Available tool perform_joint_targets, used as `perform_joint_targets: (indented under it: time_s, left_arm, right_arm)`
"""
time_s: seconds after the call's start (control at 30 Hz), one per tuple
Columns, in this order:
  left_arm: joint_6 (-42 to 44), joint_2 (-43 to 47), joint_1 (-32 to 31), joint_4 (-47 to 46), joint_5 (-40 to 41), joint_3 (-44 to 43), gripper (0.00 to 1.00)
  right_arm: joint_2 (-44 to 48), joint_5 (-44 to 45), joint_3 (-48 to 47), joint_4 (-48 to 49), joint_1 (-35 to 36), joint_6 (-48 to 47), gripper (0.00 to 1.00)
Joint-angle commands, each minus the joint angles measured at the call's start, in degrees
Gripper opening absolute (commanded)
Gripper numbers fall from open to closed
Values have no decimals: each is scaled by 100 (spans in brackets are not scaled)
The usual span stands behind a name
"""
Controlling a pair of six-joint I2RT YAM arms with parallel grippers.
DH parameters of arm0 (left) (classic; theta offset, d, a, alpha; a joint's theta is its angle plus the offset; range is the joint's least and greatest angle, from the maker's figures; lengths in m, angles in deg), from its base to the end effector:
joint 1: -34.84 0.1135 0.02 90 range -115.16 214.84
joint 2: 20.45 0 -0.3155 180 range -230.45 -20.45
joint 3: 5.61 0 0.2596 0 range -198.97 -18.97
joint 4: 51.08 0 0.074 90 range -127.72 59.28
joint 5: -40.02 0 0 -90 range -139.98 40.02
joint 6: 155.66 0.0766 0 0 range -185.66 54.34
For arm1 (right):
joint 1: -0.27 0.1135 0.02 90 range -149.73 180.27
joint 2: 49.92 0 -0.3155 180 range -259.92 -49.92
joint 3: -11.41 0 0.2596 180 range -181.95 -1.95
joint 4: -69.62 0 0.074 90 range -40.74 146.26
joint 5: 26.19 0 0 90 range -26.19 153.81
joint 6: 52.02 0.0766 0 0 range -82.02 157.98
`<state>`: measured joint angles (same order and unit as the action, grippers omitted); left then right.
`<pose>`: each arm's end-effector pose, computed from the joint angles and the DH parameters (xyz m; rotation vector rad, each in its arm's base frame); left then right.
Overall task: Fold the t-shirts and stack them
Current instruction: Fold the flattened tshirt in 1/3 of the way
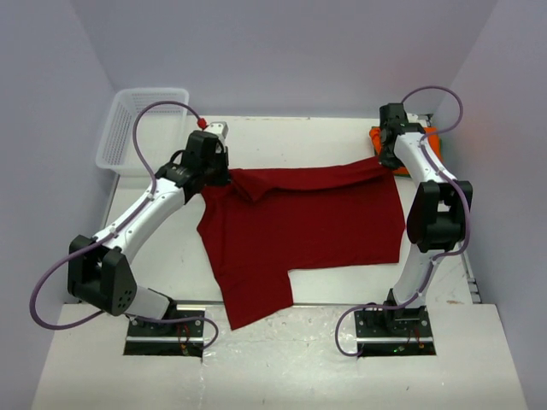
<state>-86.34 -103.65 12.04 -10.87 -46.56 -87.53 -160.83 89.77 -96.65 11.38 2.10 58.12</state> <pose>0.3289 -0.1333 0.3213 0.0117 2.3148 -0.3221 0.4618 -0.0188 0.2702 0.5509 2.4736 -0.4482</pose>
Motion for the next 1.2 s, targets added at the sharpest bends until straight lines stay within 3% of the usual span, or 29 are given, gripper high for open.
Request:
perform_joint_targets:
  time_s: [0.0,0.4,0.57,0.67,0.73,0.83,0.9,1.0,1.07,1.13,1.17]
  left_arm:
    - [-163,50,-22,-75,54,78,0]
    - [-515,-443,-312,-339,193,966,0]
    - [-892,-321,-356,-312,527,1274,19]
    - [-1287,66,-365,-268,1132,1529,18]
    - [-1524,468,-382,-321,1344,1775,23]
    - [-1727,917,-409,-304,1889,1890,34]
    - [-1859,1112,-426,-198,2346,1828,36]
    - [-1930,1411,-461,-320,2751,1767,37]
    - [-1624,1281,-453,-819,2551,1627,42]
    - [-1404,397,-453,-910,2357,1137,28]
    - [-1403,392,-444,-849,2287,899,17]
  right_arm:
    - [237,138,-181,-38,-24,95,0]
    - [123,-64,-111,-29,-24,69,0]
    - [52,-108,-49,-99,-24,78,0]
    - [-27,-91,-14,-178,-24,113,1]
    - [-9,-82,73,-205,-24,200,8]
    - [280,-170,389,-4,-16,253,41]
    - [612,-161,583,128,-16,254,61]
    - [921,-345,663,225,203,96,70]
    - [1107,-775,619,322,458,-97,70]
    - [1028,-1486,243,287,1088,-133,69]
    - [958,-1706,241,296,1092,-177,69]
